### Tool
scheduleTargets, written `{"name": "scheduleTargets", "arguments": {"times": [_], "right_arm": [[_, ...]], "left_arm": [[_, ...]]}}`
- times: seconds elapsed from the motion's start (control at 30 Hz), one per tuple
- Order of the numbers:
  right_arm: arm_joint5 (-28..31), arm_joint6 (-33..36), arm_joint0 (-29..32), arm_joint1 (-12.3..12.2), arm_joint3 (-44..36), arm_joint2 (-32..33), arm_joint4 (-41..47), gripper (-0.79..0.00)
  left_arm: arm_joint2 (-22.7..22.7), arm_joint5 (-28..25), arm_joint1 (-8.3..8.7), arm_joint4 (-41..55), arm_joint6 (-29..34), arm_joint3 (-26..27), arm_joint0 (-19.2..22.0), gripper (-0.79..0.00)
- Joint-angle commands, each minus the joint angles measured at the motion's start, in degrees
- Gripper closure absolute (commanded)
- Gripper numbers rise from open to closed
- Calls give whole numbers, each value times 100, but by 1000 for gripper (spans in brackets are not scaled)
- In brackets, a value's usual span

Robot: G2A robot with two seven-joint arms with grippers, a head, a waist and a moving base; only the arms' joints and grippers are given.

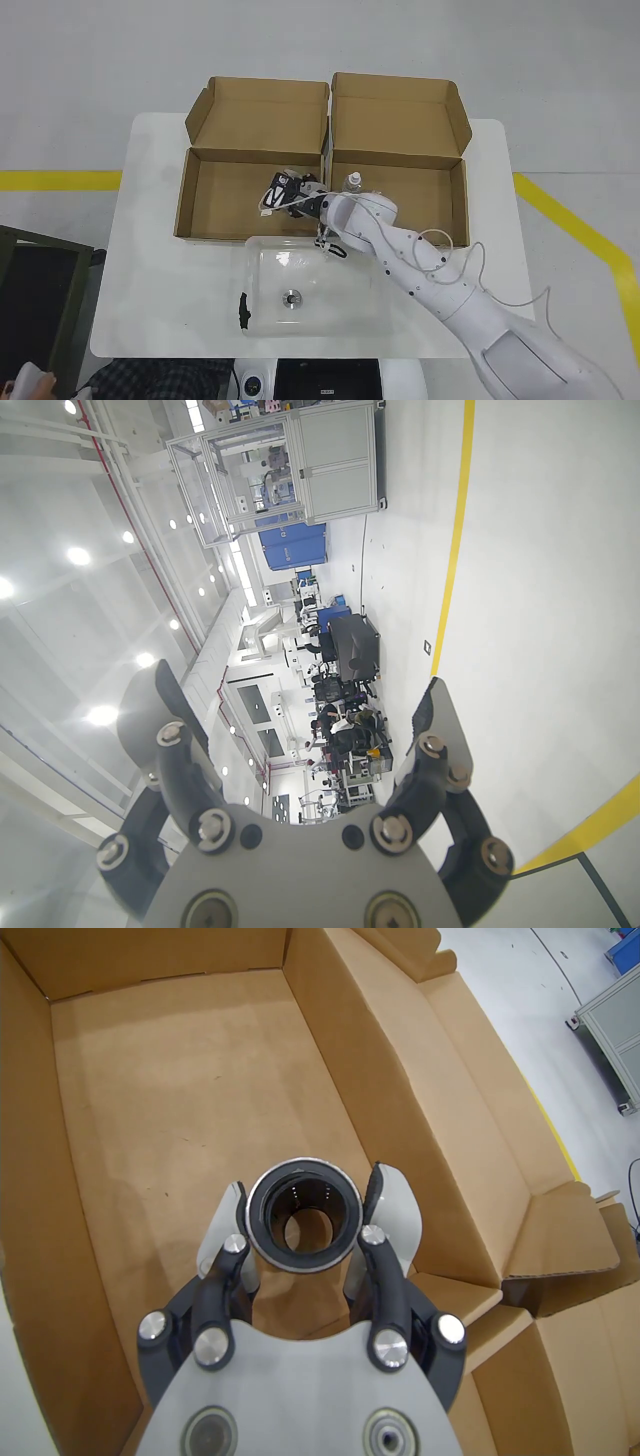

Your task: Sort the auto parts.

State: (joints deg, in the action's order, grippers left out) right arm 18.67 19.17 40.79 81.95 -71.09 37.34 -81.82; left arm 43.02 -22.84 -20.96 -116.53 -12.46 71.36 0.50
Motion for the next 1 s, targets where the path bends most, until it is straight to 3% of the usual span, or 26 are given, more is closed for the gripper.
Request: {"name": "scheduleTargets", "arguments": {"times": [0.0, 0.17, 0.23, 0.33, 0.77, 0.97], "right_arm": [[6, 6, 43, -4, -71, 57, 5, -523], [69, -5, 186, -44, -422, 253, 18, -533], [89, 3, 282, -72, -623, 368, 46, -474], [155, 40, 455, -119, -955, 517, 62, -471], [1040, 326, 1513, -398, -2556, 1104, 161, -539], [1566, 362, 2127, -566, -3137, 1457, 237, -625]], "left_arm": [[0, 0, 0, 0, 0, 0, 0, -785], [0, 0, 0, 0, 0, 0, 0, -785], [0, 0, 0, 0, 0, 0, 0, -785], [0, 0, 0, 0, 0, 0, 0, -785], [0, 0, 0, 0, 0, 0, 0, -785], [0, 0, 0, 0, 0, 0, 0, -785]]}}
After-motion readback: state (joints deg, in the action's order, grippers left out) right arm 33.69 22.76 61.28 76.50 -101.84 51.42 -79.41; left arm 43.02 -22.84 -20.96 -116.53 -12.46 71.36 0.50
